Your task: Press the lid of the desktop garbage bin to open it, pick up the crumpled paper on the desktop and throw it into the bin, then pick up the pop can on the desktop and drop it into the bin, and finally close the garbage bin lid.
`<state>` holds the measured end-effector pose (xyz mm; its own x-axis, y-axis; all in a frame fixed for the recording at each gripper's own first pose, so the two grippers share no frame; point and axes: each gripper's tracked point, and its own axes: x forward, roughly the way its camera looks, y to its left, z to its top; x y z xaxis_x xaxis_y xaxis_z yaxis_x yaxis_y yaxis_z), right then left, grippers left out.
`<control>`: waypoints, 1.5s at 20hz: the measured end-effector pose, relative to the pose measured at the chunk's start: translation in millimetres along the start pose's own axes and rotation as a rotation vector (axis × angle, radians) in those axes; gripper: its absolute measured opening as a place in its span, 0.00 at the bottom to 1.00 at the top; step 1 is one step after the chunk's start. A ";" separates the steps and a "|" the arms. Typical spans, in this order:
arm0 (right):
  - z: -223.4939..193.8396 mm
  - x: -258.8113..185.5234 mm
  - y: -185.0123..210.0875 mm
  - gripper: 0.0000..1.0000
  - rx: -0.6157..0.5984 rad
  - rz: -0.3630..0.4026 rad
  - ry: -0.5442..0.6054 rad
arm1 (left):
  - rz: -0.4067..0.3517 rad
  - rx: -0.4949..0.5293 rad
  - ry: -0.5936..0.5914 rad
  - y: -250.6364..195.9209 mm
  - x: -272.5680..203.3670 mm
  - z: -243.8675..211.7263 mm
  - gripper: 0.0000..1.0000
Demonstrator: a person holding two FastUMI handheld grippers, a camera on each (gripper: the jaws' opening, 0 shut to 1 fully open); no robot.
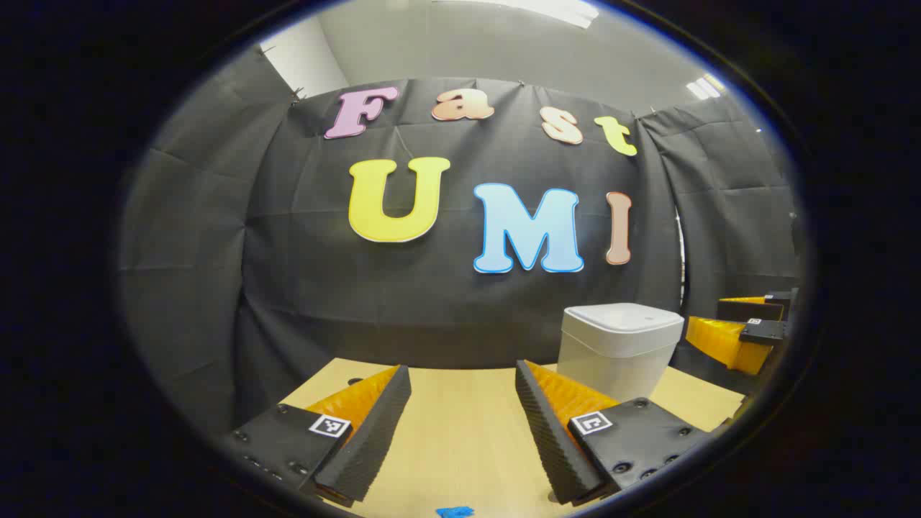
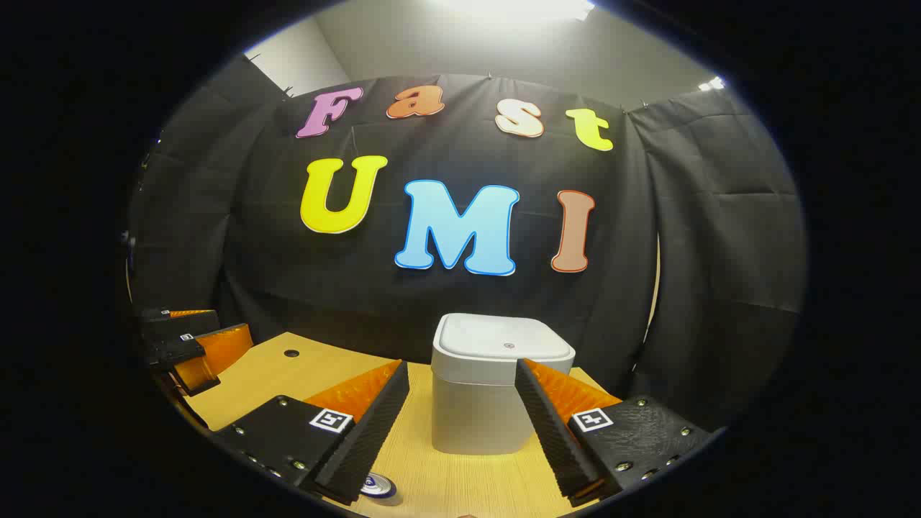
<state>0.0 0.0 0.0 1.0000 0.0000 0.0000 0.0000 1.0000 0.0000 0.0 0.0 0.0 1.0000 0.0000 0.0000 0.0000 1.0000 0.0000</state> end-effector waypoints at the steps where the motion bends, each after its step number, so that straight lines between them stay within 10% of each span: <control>1: -1.3 0.9 0.5 0.95 0.004 0.002 0.006 | -0.001 0.000 0.002 0.2 0.9 -0.5 0.95; 17: -13.7 1.0 -2.6 0.89 0.032 -0.024 0.057 | -0.057 0.010 0.022 -11.9 10.2 -7.0 0.96; 27: -27.6 9.2 -11.6 0.18 0.118 -0.064 0.102 | -0.036 0.050 0.039 -7.5 3.5 -9.5 0.95; 30: -32.4 13.9 -13.9 0.12 0.158 -0.064 0.116 | -0.035 0.048 0.046 -6.4 2.4 -12.7 0.96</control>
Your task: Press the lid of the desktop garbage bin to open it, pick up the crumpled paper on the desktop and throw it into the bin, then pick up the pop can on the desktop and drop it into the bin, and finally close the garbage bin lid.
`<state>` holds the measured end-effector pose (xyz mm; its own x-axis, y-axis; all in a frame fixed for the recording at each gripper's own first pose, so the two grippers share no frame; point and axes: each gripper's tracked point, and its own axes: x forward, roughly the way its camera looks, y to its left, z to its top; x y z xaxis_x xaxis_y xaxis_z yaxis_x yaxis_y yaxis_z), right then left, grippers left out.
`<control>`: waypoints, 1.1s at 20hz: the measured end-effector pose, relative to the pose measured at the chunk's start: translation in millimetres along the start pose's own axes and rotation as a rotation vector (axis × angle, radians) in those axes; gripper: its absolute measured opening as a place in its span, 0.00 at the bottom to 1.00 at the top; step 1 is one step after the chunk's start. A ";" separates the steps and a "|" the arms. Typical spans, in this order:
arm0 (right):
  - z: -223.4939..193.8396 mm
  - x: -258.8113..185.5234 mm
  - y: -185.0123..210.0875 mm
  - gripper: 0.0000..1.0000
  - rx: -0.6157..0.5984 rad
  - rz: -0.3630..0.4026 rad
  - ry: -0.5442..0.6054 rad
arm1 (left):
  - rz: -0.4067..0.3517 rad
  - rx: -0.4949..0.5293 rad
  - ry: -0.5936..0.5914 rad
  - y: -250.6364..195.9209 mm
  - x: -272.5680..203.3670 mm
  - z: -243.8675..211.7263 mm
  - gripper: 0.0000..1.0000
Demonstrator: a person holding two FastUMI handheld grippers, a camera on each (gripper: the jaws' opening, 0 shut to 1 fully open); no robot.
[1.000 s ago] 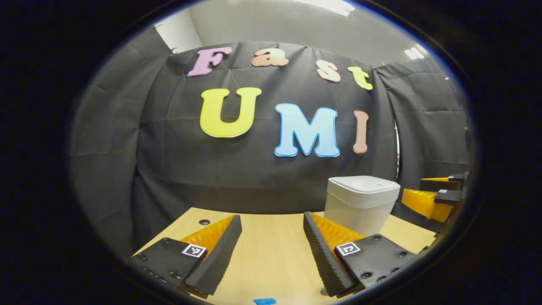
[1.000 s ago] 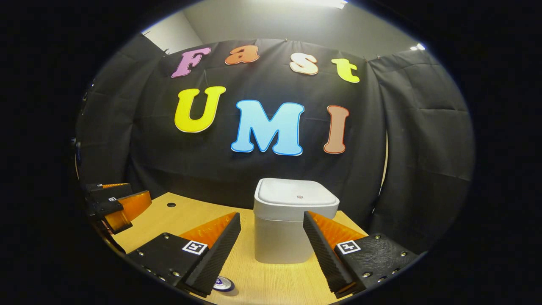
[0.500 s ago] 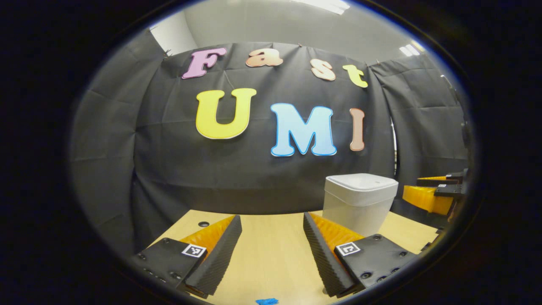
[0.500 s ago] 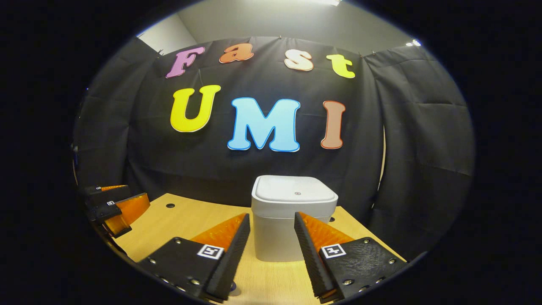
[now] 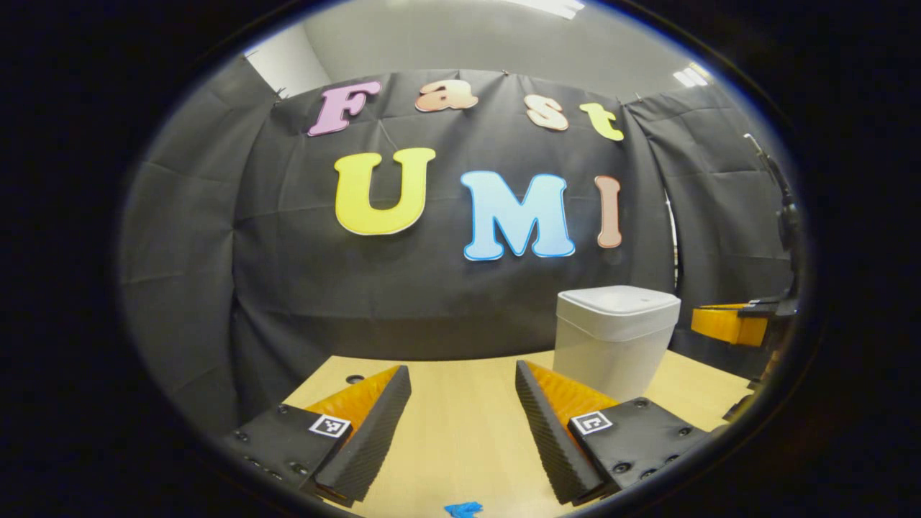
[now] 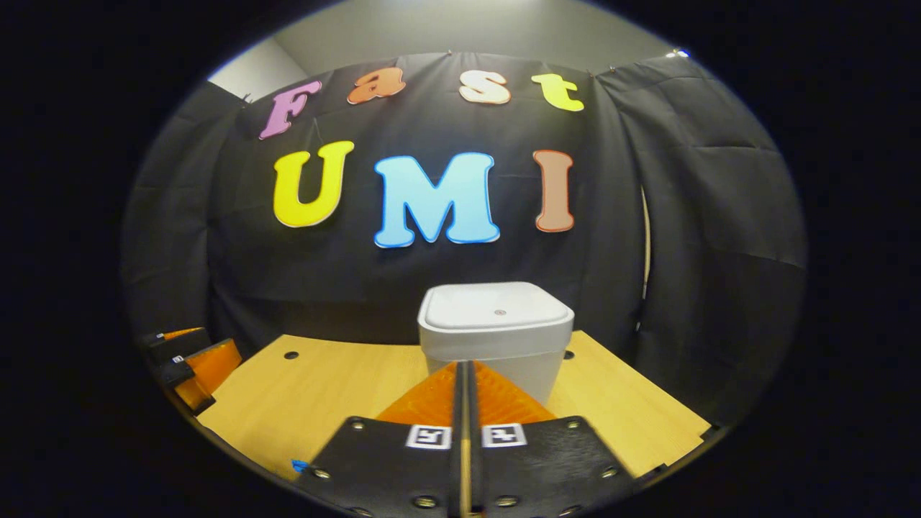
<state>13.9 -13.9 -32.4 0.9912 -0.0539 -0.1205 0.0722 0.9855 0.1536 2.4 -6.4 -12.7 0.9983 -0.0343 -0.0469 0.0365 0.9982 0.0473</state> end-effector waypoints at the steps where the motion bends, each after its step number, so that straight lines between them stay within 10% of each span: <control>1: -1.8 1.4 0.1 0.06 0.013 0.010 0.007 | 0.002 0.000 -0.001 0.1 1.5 0.6 0.96; 22: 34.6 112.8 -30.2 0.01 -0.100 0.012 -0.049 | 0.081 -0.049 0.020 15.2 -12.9 -3.7 0.95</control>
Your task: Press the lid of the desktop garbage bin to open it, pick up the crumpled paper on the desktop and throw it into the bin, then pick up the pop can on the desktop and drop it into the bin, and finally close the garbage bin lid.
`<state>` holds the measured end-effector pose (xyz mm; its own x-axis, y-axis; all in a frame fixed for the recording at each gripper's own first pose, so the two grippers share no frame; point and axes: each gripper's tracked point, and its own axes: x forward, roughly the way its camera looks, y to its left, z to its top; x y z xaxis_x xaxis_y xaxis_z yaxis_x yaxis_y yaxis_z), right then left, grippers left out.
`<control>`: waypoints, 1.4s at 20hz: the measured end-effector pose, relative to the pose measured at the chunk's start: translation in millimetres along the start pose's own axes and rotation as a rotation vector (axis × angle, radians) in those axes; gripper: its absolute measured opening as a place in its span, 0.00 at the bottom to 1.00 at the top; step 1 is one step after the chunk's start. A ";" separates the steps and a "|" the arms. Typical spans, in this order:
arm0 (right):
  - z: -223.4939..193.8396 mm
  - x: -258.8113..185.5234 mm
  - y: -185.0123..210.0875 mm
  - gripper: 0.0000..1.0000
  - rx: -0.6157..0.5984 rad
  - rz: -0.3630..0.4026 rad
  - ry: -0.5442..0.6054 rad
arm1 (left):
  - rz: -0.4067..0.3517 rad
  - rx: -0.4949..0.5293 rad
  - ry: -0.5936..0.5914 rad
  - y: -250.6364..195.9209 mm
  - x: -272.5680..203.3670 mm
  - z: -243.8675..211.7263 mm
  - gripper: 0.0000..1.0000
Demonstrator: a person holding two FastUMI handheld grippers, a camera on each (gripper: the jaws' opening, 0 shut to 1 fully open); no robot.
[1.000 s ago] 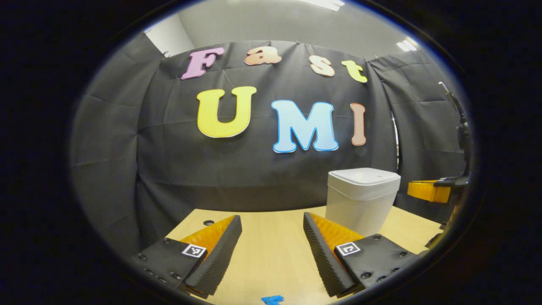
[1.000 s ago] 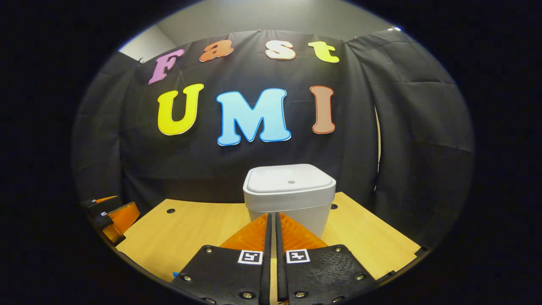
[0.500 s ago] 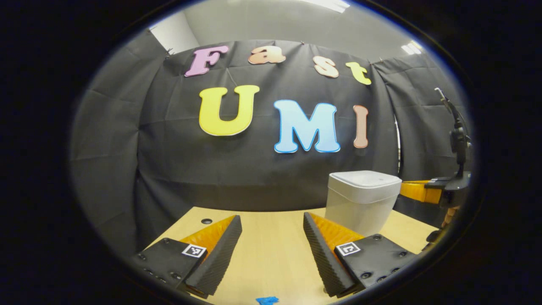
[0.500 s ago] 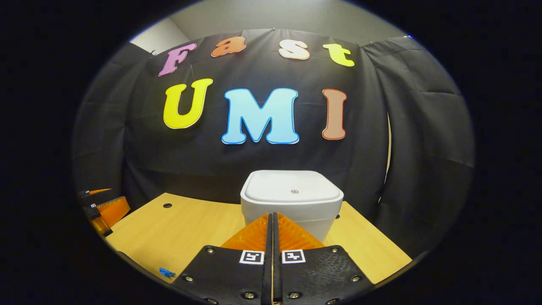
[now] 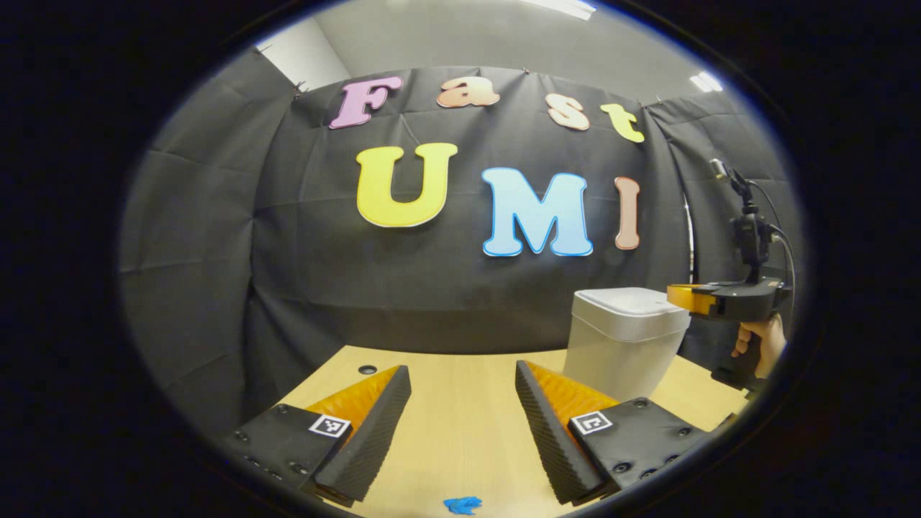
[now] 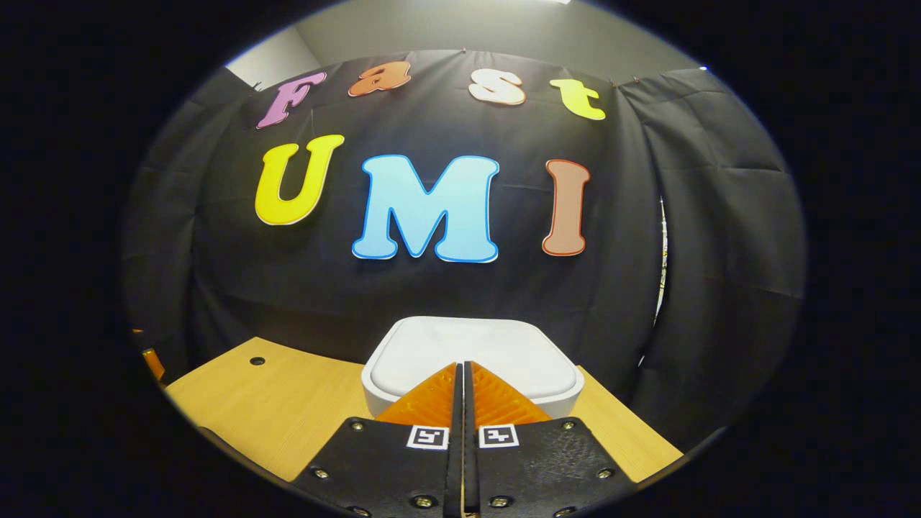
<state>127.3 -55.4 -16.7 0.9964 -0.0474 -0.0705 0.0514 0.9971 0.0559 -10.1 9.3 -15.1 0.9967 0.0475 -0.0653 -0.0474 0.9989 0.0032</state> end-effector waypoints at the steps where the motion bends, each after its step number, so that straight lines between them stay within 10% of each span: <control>1: -0.7 5.3 -1.5 0.01 0.008 -0.001 0.006 | 0.001 -0.005 0.004 0.2 -1.9 -1.7 0.95; 18: -16.6 12.4 -2.7 0.02 0.146 0.102 0.063 | -0.011 -0.037 0.049 -12.2 10.4 -14.4 0.96; 28: 20.6 -1.5 -1.4 0.01 0.058 0.021 -0.070 | -0.003 -0.033 0.018 -10.9 -1.4 -8.4 0.96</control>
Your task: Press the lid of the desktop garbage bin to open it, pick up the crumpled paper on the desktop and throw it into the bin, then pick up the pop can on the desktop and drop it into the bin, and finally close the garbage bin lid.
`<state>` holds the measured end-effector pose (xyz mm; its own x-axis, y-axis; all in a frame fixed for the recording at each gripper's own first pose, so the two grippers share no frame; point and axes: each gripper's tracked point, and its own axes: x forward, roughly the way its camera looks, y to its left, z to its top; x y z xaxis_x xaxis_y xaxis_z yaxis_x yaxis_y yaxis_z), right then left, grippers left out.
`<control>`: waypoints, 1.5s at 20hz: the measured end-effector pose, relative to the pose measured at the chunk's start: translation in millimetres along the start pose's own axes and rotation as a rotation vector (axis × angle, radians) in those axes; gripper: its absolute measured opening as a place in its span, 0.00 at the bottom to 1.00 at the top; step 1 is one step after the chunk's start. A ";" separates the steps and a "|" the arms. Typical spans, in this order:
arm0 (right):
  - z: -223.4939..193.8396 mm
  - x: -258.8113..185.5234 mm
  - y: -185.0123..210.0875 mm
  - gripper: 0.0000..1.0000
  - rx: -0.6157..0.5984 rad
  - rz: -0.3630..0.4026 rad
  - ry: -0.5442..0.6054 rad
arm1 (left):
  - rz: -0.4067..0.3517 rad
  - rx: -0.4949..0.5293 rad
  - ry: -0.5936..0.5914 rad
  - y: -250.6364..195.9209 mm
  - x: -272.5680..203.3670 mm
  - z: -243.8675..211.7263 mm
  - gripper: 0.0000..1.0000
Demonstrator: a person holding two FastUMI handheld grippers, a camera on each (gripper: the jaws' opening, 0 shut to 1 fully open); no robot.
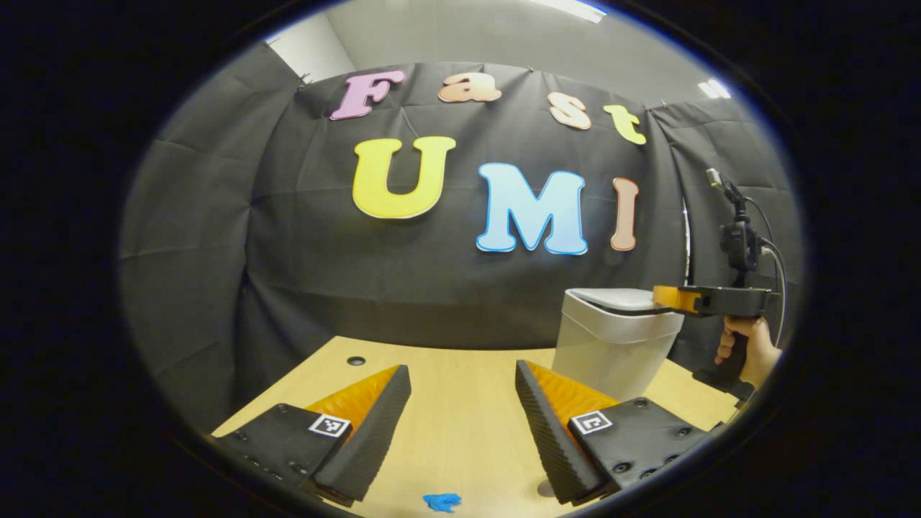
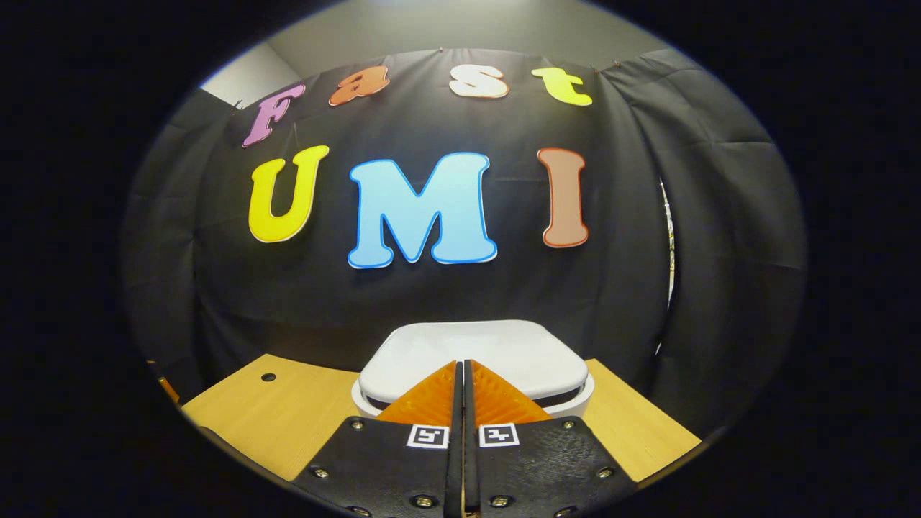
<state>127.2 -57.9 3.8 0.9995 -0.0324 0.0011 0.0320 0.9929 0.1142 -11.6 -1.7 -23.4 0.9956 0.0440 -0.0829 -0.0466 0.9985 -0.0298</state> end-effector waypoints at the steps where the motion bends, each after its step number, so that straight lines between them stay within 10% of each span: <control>1: 5.9 -2.7 4.0 0.01 -0.006 0.008 -0.018 | 0.011 -0.003 0.002 5.1 -2.0 -0.6 0.96; 20: -9.1 -66.1 32.6 0.01 -0.077 0.065 -0.019 | 0.037 0.023 0.115 38.7 -5.3 -59.5 0.96; 30: -5.9 -88.0 42.2 0.48 -0.087 0.065 -0.042 | -0.019 0.029 0.206 28.6 0.5 -94.4 0.96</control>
<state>40.6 -12.6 2.7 0.9984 0.0298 0.0476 -0.0311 0.9992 0.0258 -20.1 23.8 -118.4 0.9585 0.0205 -0.2844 -0.0228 0.9997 -0.0047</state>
